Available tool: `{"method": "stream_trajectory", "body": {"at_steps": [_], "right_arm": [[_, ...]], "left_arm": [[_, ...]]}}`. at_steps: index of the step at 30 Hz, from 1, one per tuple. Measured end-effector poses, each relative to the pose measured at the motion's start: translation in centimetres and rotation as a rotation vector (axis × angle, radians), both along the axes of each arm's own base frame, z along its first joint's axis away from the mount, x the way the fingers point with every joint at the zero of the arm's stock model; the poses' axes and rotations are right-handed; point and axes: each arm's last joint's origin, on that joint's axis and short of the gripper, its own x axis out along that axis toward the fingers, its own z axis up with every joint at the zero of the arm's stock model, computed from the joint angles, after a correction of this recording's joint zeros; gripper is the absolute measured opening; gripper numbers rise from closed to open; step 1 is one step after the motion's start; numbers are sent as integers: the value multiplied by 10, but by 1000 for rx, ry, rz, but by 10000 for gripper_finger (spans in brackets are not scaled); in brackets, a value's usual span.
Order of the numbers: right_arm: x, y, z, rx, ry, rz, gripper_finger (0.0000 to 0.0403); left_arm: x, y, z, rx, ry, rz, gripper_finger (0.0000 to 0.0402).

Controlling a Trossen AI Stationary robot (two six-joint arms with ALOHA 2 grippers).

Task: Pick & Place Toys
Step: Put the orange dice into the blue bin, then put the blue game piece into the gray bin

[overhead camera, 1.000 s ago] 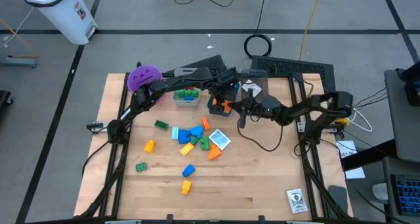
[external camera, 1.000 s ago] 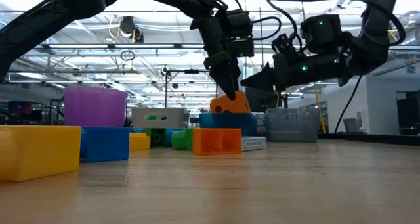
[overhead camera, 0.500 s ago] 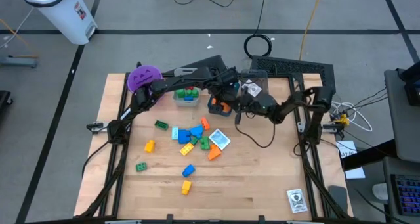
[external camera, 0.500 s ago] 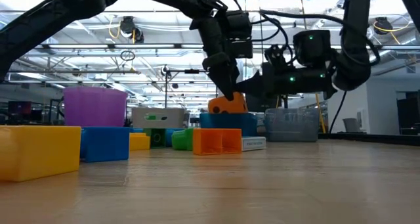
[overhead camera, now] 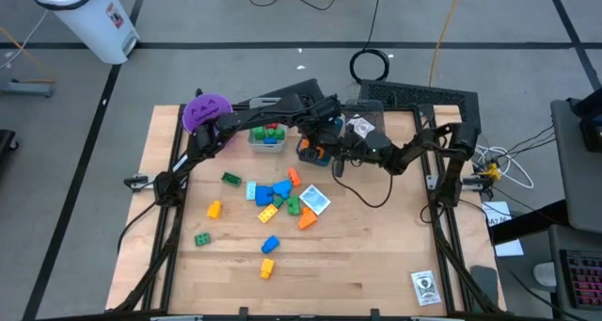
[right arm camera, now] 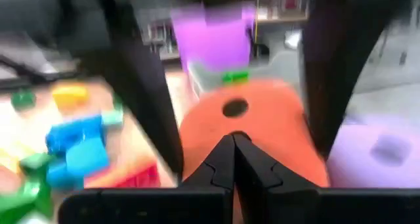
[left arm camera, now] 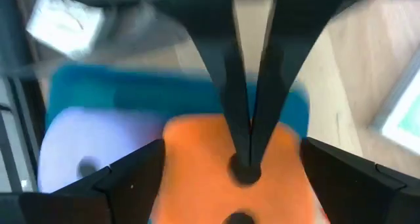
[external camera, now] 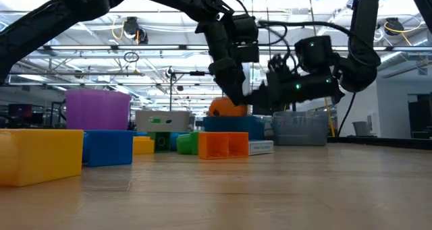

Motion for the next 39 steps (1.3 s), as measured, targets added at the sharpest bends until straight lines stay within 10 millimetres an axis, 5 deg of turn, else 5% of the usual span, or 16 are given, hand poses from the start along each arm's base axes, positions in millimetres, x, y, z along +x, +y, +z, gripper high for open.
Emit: {"method": "stream_trajectory", "body": {"at_steps": [12, 21, 31, 39], "right_arm": [[-3, -5, -4, 10, 30, -23, 0], [-3, -3, 6, 25, -41, 25, 10], [-10, 8, 61, 66, -226, 250, 36], [-25, 20, 91, 86, -304, 324, 43]], "left_arm": [[-1, 0, 14, -4, -63, -3, 350], [-24, -6, 76, 43, -207, 21, 351], [-102, -21, 181, 52, -403, 141, 351], [-170, -28, 213, -81, -426, 218, 351]]}}
